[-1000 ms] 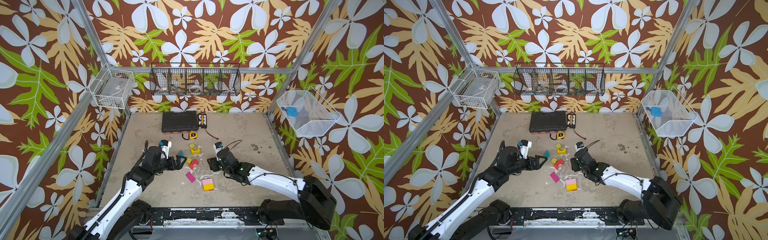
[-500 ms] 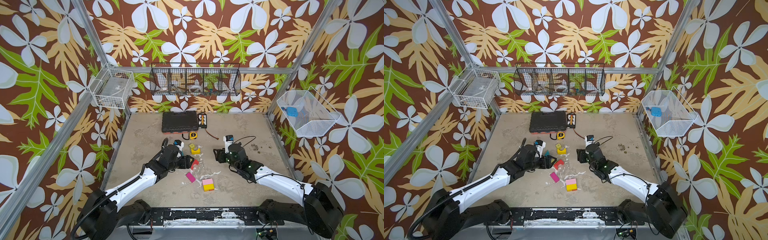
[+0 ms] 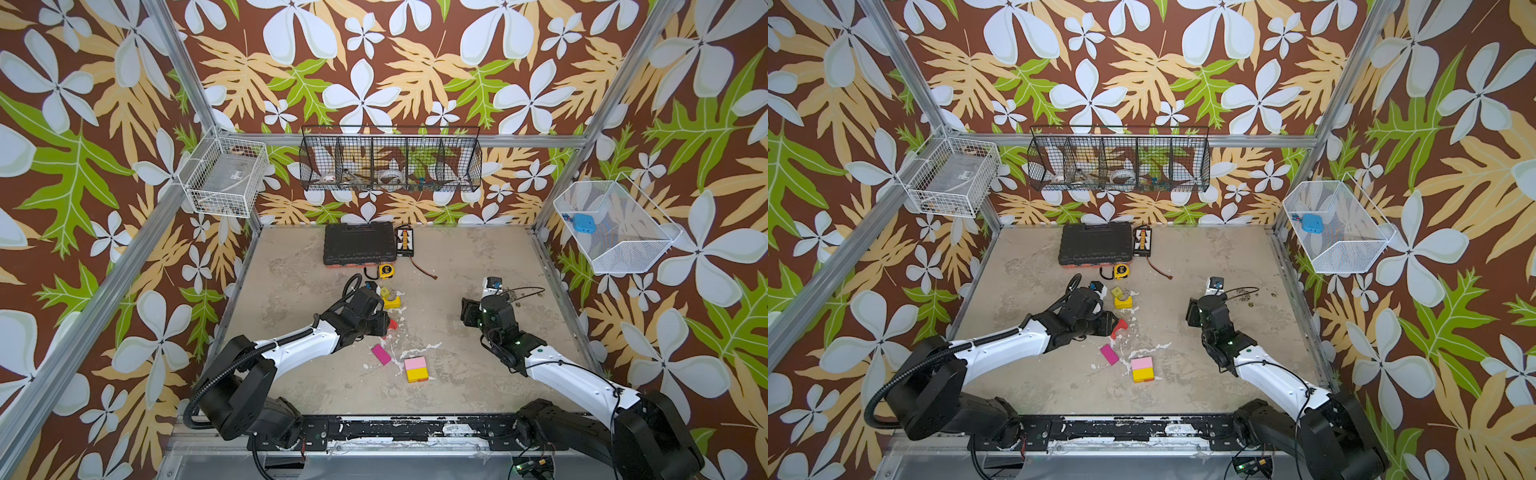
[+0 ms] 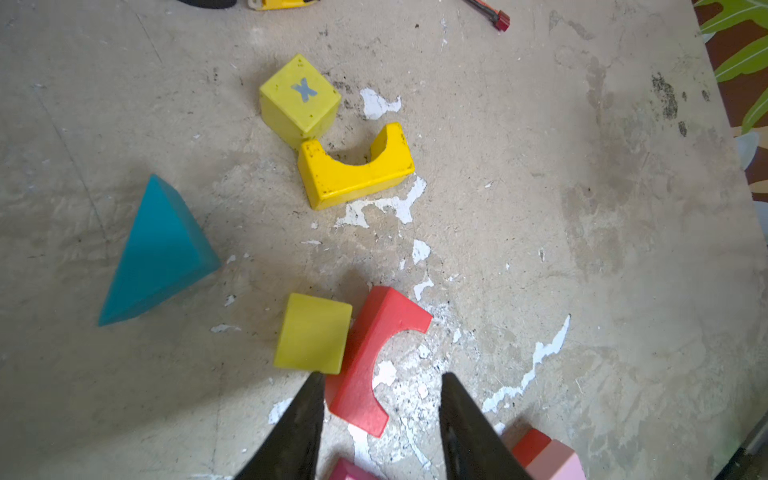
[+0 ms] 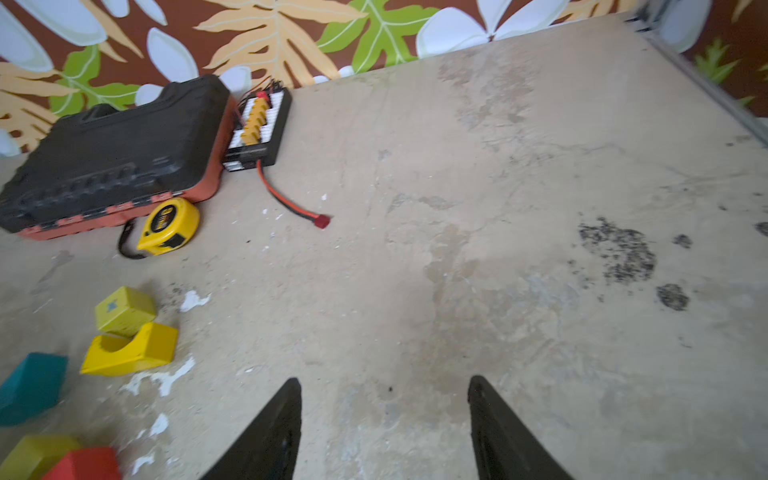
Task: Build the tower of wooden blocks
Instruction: 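Withdraw the right gripper to the far side while the left gripper approaches the red arch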
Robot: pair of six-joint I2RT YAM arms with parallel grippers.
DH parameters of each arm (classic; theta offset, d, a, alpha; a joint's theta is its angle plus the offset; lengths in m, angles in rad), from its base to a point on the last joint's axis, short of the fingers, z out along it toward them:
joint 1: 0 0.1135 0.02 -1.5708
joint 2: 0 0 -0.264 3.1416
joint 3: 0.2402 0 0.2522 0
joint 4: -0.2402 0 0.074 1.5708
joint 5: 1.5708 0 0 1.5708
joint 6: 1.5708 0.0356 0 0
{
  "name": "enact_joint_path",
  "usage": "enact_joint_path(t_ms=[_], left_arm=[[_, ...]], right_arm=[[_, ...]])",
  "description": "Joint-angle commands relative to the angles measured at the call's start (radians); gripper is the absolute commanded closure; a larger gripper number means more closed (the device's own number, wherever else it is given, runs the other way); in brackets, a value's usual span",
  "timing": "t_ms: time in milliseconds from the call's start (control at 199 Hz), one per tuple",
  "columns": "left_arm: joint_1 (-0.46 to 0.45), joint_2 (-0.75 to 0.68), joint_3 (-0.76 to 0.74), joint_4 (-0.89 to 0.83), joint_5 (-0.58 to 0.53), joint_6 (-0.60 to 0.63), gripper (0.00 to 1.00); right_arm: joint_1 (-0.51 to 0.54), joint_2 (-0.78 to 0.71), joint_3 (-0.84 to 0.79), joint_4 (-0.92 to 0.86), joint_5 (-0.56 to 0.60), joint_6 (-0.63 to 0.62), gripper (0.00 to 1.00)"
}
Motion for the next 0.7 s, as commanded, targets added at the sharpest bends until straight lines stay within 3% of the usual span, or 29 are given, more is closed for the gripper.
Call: enact_joint_path(t_ms=[0,216,698], left_arm=[[-0.011,0.033,0.022,0.000,-0.034,0.013,0.56],[-0.032,0.082,0.034,-0.025,-0.090,0.012,0.60],[-0.043,0.164,0.053,-0.024,-0.069,0.018,0.65]], right_arm=[[-0.008,-0.007,-0.018,0.041,0.110,-0.008,0.36],[-0.061,0.039,-0.034,0.086,0.088,-0.002,0.36],[-0.074,0.065,-0.025,0.085,0.071,0.000,0.36]])
